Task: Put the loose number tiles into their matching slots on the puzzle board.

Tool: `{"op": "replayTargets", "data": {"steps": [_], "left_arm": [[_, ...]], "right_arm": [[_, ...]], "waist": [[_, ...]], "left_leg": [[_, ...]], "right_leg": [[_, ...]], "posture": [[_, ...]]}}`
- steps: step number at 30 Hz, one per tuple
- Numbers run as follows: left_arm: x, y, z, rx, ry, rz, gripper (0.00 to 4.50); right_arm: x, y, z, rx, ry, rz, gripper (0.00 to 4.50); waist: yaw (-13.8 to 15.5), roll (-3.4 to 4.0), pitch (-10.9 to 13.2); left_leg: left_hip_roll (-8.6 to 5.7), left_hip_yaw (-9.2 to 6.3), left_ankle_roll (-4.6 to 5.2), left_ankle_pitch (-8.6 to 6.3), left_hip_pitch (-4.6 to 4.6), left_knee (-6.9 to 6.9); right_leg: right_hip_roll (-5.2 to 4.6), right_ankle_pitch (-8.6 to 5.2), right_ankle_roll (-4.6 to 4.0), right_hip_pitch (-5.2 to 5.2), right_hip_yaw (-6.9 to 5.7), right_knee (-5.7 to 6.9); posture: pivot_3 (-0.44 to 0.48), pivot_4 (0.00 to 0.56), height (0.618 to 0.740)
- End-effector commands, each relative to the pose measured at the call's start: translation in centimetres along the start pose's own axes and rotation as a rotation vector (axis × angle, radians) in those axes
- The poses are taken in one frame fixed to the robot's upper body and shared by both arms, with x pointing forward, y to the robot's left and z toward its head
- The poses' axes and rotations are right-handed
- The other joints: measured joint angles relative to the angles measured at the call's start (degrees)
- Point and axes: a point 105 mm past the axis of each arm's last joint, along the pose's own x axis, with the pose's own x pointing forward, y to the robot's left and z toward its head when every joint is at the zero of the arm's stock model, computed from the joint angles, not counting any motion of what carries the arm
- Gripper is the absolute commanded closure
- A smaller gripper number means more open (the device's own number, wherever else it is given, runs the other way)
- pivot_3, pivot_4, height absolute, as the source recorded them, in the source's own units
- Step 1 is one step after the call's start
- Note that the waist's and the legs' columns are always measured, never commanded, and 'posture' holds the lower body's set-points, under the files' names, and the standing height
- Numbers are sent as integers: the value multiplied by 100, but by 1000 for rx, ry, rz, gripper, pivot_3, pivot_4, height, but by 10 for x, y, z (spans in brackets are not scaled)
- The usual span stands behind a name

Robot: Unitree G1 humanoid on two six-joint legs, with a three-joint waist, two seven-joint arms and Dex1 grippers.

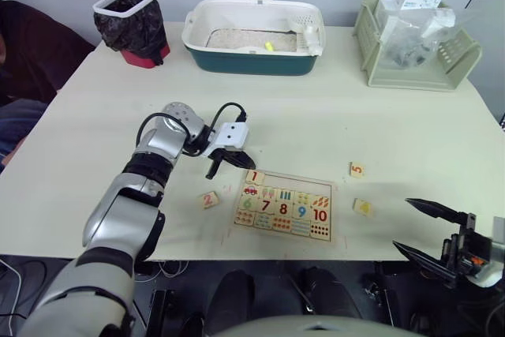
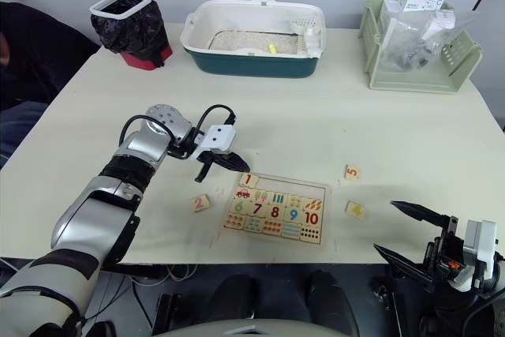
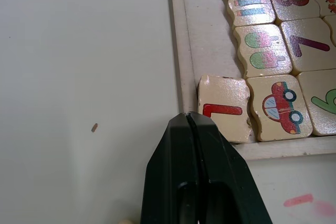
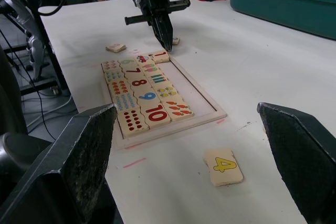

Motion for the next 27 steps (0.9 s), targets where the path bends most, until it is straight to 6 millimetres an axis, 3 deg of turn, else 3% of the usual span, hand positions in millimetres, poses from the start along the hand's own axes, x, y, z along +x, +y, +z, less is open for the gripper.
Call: {"op": "replayTargets", "data": {"steps": [1,22,27], "left_arm": [[-5,-2,3,32,0,-20,4486],[-6,-7,3,31,-7,-38,4486],[-18,-4,8,3,-67,14,4486]], "right_arm": [[-1,-1,11,-51,-18,1,0],[-1,-2,10,-48,-16,2,0],[-2,-3,7,-24,-17,-26,0]], "waist": [[-1,0,0],[1,0,0],[-1,0,0]], "left_leg": [[0,0,0,0,0,0],[0,0,0,0,0,0],[1,-1,0,0,0,0]], "right_leg": [[0,0,0,0,0,0],[0,0,0,0,0,0],[0,0,0,0,0,0]], "posture": [[0,150,740],[0,150,740],[0,150,740]]}}
